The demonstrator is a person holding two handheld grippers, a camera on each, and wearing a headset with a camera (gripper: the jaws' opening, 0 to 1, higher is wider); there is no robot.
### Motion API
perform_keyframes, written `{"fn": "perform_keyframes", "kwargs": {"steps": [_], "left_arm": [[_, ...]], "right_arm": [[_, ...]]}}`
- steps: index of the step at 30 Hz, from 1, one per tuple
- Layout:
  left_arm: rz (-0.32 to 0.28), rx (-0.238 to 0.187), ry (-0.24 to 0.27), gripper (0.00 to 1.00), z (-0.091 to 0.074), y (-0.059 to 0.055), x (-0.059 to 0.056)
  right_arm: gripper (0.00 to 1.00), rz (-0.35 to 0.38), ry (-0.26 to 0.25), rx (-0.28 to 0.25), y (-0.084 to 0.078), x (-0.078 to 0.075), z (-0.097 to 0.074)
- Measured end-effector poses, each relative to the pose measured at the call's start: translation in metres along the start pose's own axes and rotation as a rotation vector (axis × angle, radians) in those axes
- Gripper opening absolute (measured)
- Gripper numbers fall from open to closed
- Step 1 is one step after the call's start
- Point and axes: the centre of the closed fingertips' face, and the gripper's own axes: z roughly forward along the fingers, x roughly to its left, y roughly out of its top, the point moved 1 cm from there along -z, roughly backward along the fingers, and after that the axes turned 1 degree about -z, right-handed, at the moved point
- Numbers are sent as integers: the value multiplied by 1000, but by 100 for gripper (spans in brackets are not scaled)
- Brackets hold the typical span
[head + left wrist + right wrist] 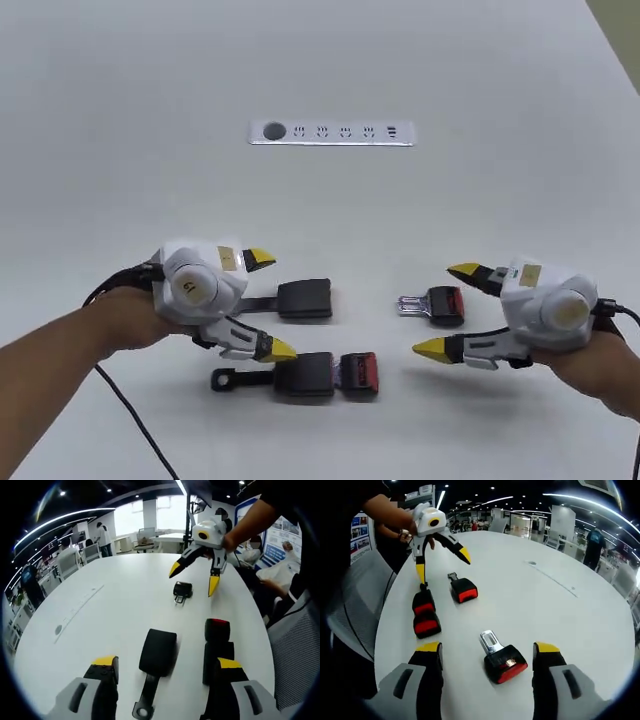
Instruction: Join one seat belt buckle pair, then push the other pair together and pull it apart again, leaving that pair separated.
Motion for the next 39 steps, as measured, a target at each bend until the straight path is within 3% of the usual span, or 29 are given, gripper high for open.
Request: {"fn": "perform_keyframes", "kwargs": {"steps": [13, 22, 31, 34, 39], "left_arm": [[10, 31, -41, 77, 25, -5, 13], [31, 61, -73, 68, 39, -15, 17], [49, 80, -97, 56, 43, -25, 17], [48, 68, -89, 52, 43, -26, 22], [70, 69, -104, 41, 43, -24, 20]], "right_arm": [[65, -9, 96, 34, -13, -10, 7], [61, -10, 163, 68, -25, -18, 12], [54, -33, 187, 88, -28, -20, 12], [51, -34, 183, 88, -25, -24, 13], [44, -50, 180, 88, -25, -26, 14]]}}
